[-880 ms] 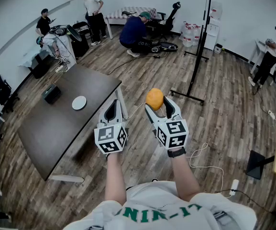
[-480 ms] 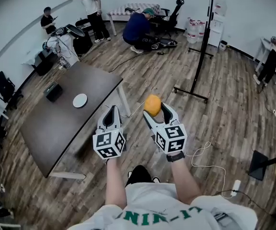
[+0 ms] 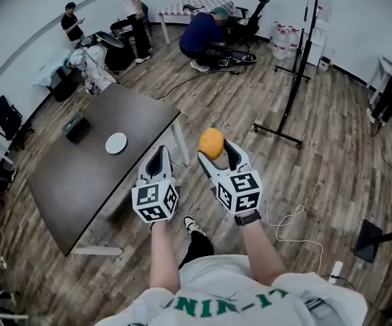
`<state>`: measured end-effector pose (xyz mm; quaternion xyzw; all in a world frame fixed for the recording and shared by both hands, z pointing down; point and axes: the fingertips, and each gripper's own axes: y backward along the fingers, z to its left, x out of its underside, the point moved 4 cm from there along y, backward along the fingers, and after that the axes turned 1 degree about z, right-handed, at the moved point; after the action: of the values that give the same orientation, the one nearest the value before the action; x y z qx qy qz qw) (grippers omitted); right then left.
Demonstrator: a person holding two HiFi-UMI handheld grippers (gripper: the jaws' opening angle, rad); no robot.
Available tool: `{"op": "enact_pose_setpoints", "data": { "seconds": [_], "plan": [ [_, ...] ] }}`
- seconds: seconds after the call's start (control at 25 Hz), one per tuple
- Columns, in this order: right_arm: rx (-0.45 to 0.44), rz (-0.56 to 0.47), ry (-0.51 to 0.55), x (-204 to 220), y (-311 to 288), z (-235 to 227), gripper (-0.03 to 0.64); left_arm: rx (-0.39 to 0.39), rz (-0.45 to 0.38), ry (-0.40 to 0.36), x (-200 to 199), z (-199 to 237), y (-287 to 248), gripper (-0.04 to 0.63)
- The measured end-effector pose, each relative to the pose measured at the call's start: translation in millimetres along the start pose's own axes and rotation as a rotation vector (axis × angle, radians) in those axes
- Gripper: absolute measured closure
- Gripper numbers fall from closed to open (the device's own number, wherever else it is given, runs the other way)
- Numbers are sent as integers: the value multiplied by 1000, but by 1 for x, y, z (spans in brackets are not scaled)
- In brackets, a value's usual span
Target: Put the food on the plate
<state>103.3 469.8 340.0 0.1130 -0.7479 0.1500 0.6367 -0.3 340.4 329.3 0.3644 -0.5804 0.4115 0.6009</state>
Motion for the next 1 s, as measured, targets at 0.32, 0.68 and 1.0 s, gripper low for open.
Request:
{"op": "enact_pose_setpoints", "data": {
  "seconds": [0.32, 0.68, 1.0],
  "plan": [
    [-126, -36, -1, -31, -137, 19, 285, -89, -71, 13, -32, 103, -73, 581],
    [-212, 20, 37, -43, -300, 86, 285, -208, -68, 7, -52, 255, -119, 581],
    [-314, 66, 50, -25, -412, 142, 285, -291, -45, 21, -38, 359, -143, 581]
  ]
}}
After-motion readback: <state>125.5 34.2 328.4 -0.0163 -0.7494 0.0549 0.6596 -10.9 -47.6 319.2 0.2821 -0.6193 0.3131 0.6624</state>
